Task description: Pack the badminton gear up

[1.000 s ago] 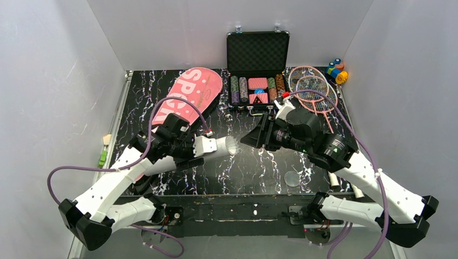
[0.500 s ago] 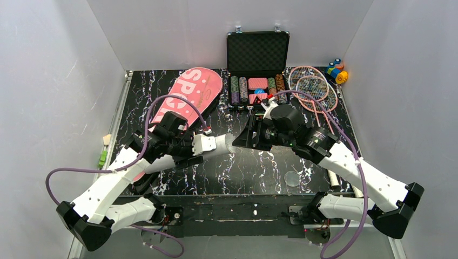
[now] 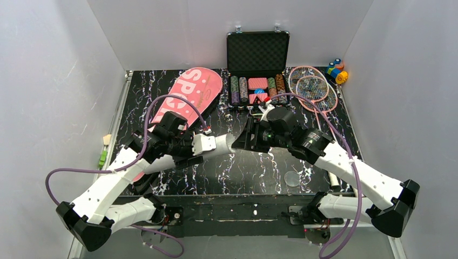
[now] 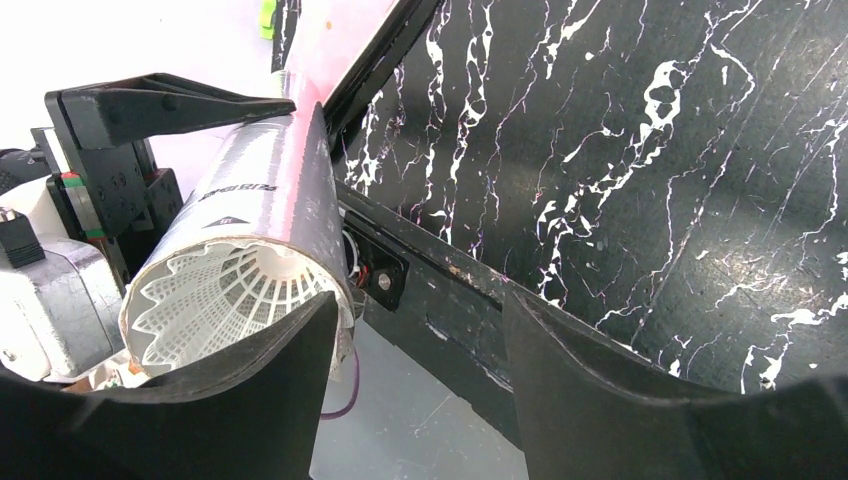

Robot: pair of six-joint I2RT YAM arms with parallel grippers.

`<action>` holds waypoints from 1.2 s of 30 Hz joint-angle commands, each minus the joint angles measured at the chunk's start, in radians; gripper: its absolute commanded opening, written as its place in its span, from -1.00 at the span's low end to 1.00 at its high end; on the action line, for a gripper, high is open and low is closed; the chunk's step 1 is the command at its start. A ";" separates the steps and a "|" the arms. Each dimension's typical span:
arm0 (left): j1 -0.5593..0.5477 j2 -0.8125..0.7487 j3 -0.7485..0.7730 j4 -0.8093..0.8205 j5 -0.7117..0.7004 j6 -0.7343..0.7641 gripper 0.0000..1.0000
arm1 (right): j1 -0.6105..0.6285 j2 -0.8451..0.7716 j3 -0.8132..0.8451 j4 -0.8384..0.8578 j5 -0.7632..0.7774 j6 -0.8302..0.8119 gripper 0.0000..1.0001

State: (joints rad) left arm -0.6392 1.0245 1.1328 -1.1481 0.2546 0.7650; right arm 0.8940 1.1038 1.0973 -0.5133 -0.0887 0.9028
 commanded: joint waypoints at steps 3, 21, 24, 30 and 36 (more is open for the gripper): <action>-0.004 -0.020 0.059 0.023 0.033 -0.013 -0.56 | -0.002 0.017 -0.007 0.055 0.000 -0.007 0.35; -0.004 -0.018 0.059 0.028 0.048 -0.028 -0.55 | 0.039 0.146 0.045 0.159 -0.040 0.017 0.46; -0.004 -0.023 0.038 0.031 0.038 -0.021 -0.55 | 0.019 0.100 0.102 0.087 0.005 -0.005 0.52; -0.004 -0.038 0.003 0.033 0.028 -0.014 -0.55 | -0.103 -0.074 0.121 -0.075 -0.002 -0.042 0.65; -0.005 -0.044 -0.015 0.032 0.014 -0.010 -0.55 | -0.262 -0.195 0.062 -0.272 0.039 -0.094 0.69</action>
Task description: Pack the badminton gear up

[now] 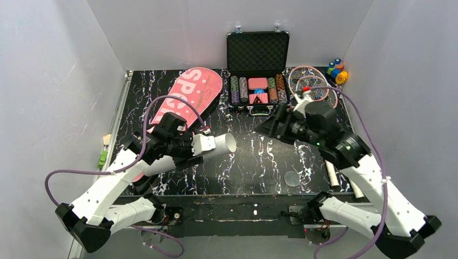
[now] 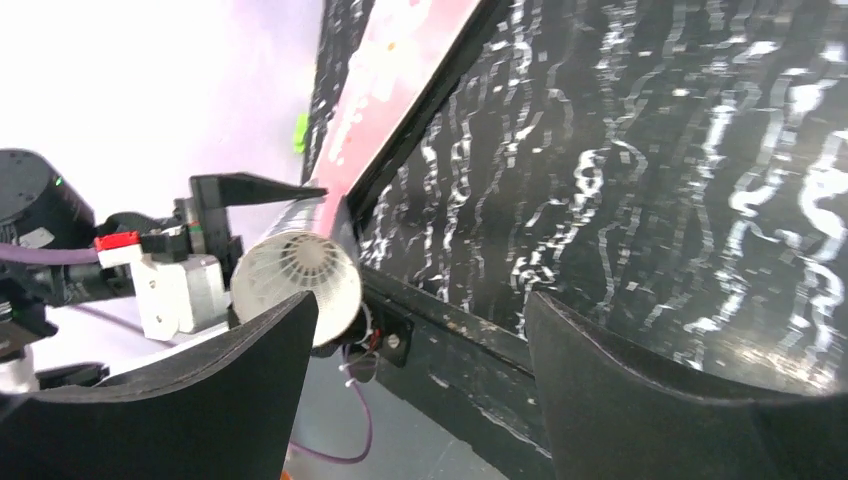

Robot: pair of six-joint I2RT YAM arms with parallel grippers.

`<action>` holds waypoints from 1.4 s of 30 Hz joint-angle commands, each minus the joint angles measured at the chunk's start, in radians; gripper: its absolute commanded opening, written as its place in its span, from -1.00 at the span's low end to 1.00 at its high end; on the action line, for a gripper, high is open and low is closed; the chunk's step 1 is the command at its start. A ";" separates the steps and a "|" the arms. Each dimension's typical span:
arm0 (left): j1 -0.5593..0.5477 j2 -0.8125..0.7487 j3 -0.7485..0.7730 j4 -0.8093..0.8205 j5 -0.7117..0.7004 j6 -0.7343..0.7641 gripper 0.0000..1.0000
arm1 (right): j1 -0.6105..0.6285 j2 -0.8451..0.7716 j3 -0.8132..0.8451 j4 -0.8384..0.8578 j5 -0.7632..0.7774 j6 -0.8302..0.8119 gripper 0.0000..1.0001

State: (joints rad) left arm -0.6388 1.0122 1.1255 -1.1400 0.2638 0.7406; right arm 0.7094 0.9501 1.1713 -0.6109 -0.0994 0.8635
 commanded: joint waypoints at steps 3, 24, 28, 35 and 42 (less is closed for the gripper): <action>-0.005 -0.033 -0.017 0.026 -0.001 0.017 -0.55 | -0.156 -0.040 -0.111 -0.274 0.093 -0.055 0.62; -0.005 -0.058 -0.032 0.017 -0.014 0.032 -0.55 | -0.217 0.212 -0.424 -0.242 0.273 0.017 0.12; -0.005 -0.057 -0.032 0.017 -0.015 0.032 -0.55 | -0.228 0.245 -0.429 -0.244 0.265 0.002 0.13; -0.005 -0.053 -0.036 0.027 -0.014 0.035 -0.54 | -0.237 0.250 -0.476 -0.216 0.253 -0.002 0.14; -0.004 -0.048 -0.053 0.036 -0.007 0.043 -0.55 | -0.240 0.331 -0.499 -0.144 0.228 -0.004 0.14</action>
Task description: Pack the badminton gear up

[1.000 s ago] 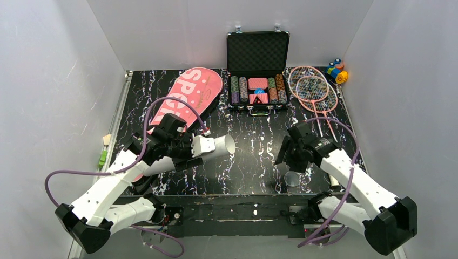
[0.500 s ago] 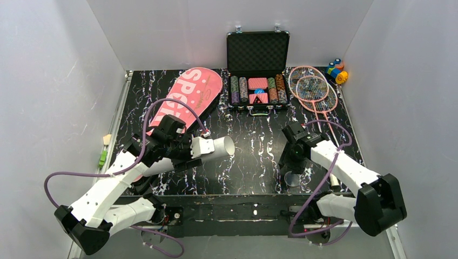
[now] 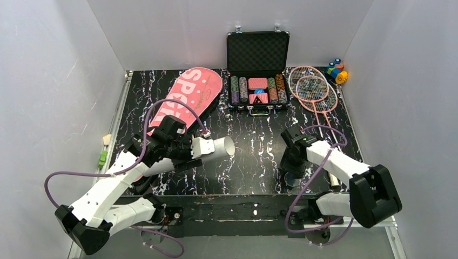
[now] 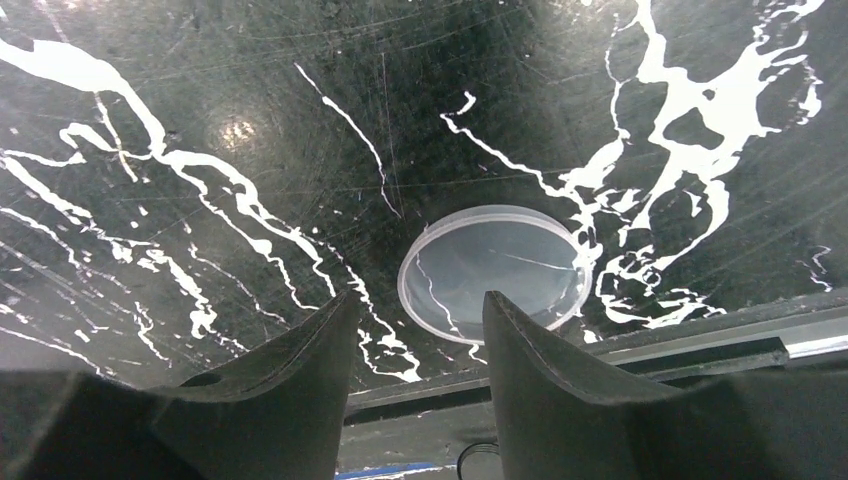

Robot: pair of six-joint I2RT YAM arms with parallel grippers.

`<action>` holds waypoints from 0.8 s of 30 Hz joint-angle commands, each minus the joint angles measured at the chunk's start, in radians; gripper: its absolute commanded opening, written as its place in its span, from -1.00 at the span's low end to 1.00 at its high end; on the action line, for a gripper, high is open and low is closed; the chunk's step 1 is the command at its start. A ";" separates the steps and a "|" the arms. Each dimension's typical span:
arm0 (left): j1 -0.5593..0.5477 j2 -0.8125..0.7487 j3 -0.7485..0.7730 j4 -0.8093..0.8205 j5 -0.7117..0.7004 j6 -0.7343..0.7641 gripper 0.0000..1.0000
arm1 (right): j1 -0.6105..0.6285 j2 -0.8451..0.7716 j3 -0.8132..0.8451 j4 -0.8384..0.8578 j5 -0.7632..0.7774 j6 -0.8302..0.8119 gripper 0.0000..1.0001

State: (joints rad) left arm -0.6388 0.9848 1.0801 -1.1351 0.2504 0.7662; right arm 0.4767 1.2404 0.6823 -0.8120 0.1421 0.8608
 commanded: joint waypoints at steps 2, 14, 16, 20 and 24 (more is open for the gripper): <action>-0.005 -0.017 -0.006 0.029 0.006 0.023 -0.54 | -0.008 0.068 -0.008 0.075 -0.018 -0.005 0.12; -0.005 -0.007 -0.006 0.031 0.003 0.024 -0.54 | -0.016 0.141 -0.018 0.132 -0.030 -0.027 -0.50; -0.005 -0.007 -0.004 0.029 0.001 0.025 -0.54 | -0.018 0.139 -0.019 0.135 -0.029 -0.031 -0.64; -0.005 -0.008 0.000 0.029 -0.002 0.024 -0.54 | -0.020 0.135 0.002 0.129 -0.038 -0.043 -0.97; -0.005 -0.006 -0.003 0.028 0.000 0.024 -0.54 | -0.020 0.083 0.069 0.088 -0.056 -0.069 -0.97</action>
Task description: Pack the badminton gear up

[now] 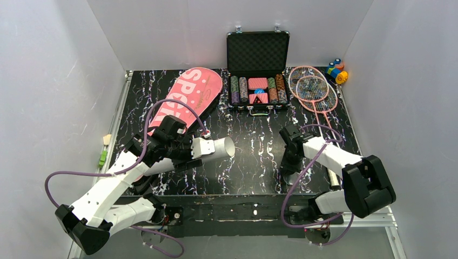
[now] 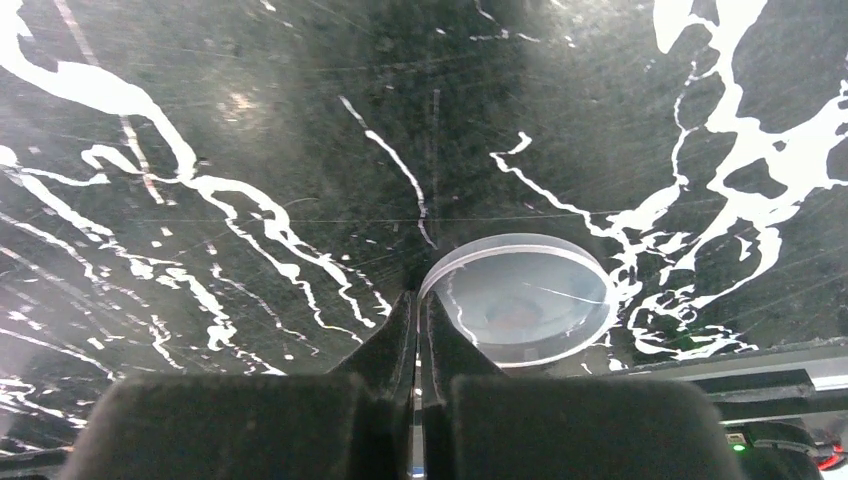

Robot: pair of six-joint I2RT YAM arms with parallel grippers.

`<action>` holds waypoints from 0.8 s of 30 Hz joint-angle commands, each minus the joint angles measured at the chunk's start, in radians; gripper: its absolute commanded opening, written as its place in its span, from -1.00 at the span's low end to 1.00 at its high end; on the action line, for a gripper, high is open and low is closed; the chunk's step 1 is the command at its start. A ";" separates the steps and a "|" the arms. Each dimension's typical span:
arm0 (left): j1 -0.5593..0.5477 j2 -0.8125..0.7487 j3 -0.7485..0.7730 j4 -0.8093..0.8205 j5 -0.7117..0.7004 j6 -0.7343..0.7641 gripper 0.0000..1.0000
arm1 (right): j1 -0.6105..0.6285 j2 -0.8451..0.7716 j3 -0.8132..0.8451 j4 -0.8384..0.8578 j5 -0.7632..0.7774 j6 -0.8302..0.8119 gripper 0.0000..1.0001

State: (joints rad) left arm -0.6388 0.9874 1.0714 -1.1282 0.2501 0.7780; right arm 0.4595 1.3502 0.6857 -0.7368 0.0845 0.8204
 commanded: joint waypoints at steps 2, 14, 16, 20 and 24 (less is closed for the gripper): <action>-0.005 -0.007 0.005 0.022 0.000 0.014 -0.54 | -0.001 -0.080 0.115 -0.011 -0.031 -0.047 -0.97; -0.005 -0.018 -0.007 0.017 0.018 0.021 -0.55 | 0.120 -0.364 0.433 0.105 -0.491 -0.195 -0.97; -0.005 -0.018 -0.005 0.014 0.017 0.025 -0.55 | 0.170 -0.380 0.446 0.169 -0.533 -0.200 -0.97; -0.005 -0.013 -0.001 0.007 0.010 0.028 -0.55 | 0.260 -0.386 0.457 0.291 -0.585 -0.193 -0.97; -0.005 -0.012 0.008 0.007 0.016 0.018 -0.55 | 0.304 -0.361 0.458 0.385 -0.641 -0.166 -0.97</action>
State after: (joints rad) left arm -0.6388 0.9909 1.0702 -1.1290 0.2512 0.7921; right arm 0.7303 0.9707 1.1088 -0.5121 -0.4545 0.6506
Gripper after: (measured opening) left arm 0.620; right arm 0.023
